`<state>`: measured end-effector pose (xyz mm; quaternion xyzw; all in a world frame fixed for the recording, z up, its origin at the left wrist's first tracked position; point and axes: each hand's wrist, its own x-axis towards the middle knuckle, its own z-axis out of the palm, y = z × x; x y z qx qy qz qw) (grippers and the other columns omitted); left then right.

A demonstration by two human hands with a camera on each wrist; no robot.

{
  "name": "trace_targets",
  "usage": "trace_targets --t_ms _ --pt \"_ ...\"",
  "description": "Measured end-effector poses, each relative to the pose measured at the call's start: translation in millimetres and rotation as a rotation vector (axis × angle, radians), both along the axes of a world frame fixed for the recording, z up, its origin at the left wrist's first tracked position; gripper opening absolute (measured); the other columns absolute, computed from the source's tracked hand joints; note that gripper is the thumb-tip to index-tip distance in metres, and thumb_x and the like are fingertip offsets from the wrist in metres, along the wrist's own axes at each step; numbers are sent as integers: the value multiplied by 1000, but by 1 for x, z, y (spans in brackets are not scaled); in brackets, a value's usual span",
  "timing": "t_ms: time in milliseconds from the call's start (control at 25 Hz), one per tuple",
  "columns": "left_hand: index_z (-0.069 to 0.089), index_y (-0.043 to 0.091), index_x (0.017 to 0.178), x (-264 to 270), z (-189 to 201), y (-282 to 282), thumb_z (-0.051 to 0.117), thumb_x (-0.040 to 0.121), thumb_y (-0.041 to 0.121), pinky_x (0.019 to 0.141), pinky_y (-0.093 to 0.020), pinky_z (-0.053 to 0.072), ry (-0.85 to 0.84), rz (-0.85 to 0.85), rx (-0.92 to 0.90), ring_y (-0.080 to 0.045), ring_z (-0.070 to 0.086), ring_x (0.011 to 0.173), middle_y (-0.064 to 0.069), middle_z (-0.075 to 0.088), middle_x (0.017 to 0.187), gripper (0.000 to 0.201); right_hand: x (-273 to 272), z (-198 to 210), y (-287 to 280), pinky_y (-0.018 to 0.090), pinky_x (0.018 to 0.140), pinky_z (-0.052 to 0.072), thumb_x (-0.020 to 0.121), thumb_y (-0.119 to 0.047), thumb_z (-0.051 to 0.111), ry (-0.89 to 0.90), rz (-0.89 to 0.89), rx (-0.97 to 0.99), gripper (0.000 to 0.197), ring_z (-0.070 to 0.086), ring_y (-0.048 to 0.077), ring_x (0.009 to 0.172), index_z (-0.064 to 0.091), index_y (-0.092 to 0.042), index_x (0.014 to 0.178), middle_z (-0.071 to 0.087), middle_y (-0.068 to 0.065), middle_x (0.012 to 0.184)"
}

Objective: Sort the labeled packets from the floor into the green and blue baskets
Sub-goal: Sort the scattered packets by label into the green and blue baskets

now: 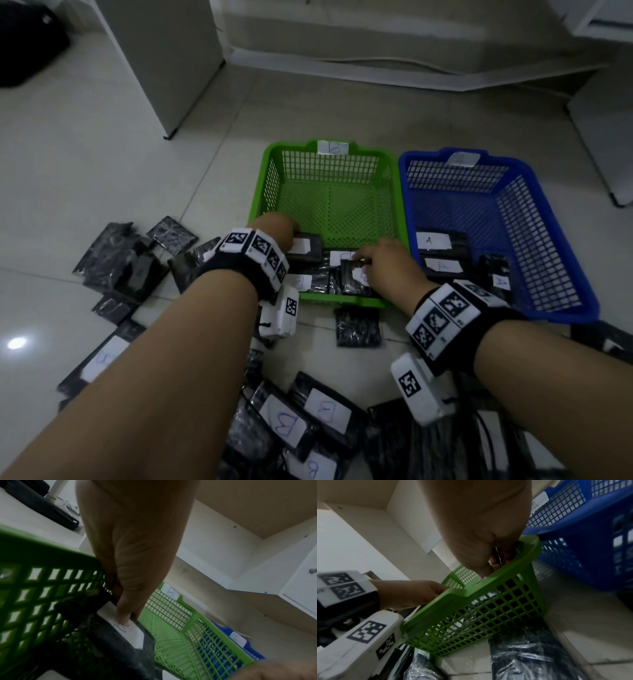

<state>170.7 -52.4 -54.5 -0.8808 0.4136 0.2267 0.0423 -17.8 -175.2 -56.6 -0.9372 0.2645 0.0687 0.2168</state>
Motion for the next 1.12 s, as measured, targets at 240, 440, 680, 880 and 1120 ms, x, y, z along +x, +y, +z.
trace_targets --t_ms 240,440,680,880,1120 --pt "44 22 138 -21 -9 15 59 84 8 97 -43 47 -109 -113 -2 -32 48 120 -11 42 131 58 -19 4 18 29 101 32 89 -5 56 -127 -104 84 39 39 30 120 61 -16 126 51 12 114" --pt "32 20 145 -42 3 19 55 87 3 104 -41 41 -33 -112 34 -32 43 129 -11 34 145 65 -49 13 50 23 82 36 85 2 55 -501 -279 106 22 47 21 102 70 -11 96 52 5 94" --pt "65 19 111 -74 78 49 55 90 17 87 -36 49 -21 -229 -279 -23 57 101 -6 57 112 24 -95 -6 97 28 79 44 80 4 53 -481 -285 180 20 55 25 95 69 -7 84 60 8 92" --pt "66 21 106 -134 56 126 56 87 22 87 -35 48 175 -357 -274 -16 55 100 2 58 108 22 -98 -35 100 41 103 35 85 -7 52 -3 36 -42 59 37 34 128 41 -21 141 40 12 141" --pt "45 27 131 -173 -4 161 67 76 34 94 -35 37 106 -451 -11 -19 47 114 3 48 126 60 -94 -39 100 40 97 41 82 -13 63 109 157 -146 68 35 30 120 33 -22 141 37 5 135"
